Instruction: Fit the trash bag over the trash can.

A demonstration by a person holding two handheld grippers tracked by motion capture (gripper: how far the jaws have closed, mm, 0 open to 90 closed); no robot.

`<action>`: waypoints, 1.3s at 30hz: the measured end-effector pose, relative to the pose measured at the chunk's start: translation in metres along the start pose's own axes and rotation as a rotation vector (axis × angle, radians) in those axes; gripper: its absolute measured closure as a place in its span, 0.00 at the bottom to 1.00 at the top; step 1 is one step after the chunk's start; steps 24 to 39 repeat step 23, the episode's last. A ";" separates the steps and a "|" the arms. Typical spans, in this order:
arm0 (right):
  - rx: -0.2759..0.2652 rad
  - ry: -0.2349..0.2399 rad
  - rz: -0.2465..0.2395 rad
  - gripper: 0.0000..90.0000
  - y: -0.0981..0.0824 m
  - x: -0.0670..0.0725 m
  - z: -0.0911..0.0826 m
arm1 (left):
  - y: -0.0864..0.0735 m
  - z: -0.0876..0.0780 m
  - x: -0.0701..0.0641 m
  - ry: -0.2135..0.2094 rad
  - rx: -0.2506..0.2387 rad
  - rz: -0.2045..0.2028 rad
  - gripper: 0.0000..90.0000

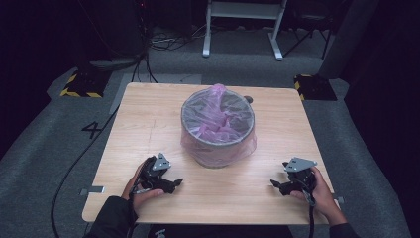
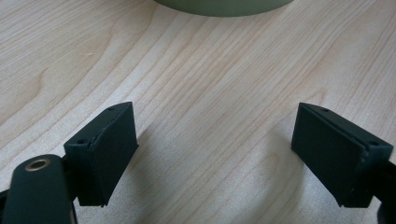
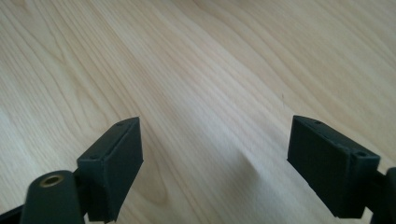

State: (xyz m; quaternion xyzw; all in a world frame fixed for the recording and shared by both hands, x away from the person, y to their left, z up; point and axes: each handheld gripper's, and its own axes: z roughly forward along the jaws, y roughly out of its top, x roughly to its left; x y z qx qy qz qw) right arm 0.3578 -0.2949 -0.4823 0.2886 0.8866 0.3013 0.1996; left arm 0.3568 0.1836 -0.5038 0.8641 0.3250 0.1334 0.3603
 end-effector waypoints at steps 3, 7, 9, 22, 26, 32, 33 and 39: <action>-0.007 -0.003 0.040 0.19 -0.013 -0.002 -0.001 | 0.000 0.000 0.000 -0.001 -0.002 0.001 0.15; -0.049 0.002 0.128 0.18 -0.031 -0.009 -0.006 | 0.000 0.000 0.000 -0.003 -0.001 0.003 0.15; -0.078 0.018 0.178 0.18 -0.039 -0.011 -0.008 | 0.000 0.000 0.000 -0.003 -0.001 0.004 0.15; -0.094 0.009 0.241 0.16 -0.051 -0.014 -0.012 | 0.000 0.000 0.000 -0.006 -0.001 0.003 0.15; -0.094 0.008 0.240 0.16 -0.051 -0.014 -0.012 | 0.000 0.000 0.000 -0.006 -0.001 0.003 0.15; -0.094 0.008 0.240 0.16 -0.051 -0.014 -0.012 | 0.000 0.000 0.000 -0.006 -0.001 0.003 0.15; -0.094 0.008 0.240 0.16 -0.051 -0.014 -0.012 | 0.000 0.000 0.000 -0.006 -0.001 0.003 0.15; -0.094 0.008 0.240 0.16 -0.051 -0.014 -0.012 | 0.000 0.000 0.000 -0.006 -0.001 0.003 0.15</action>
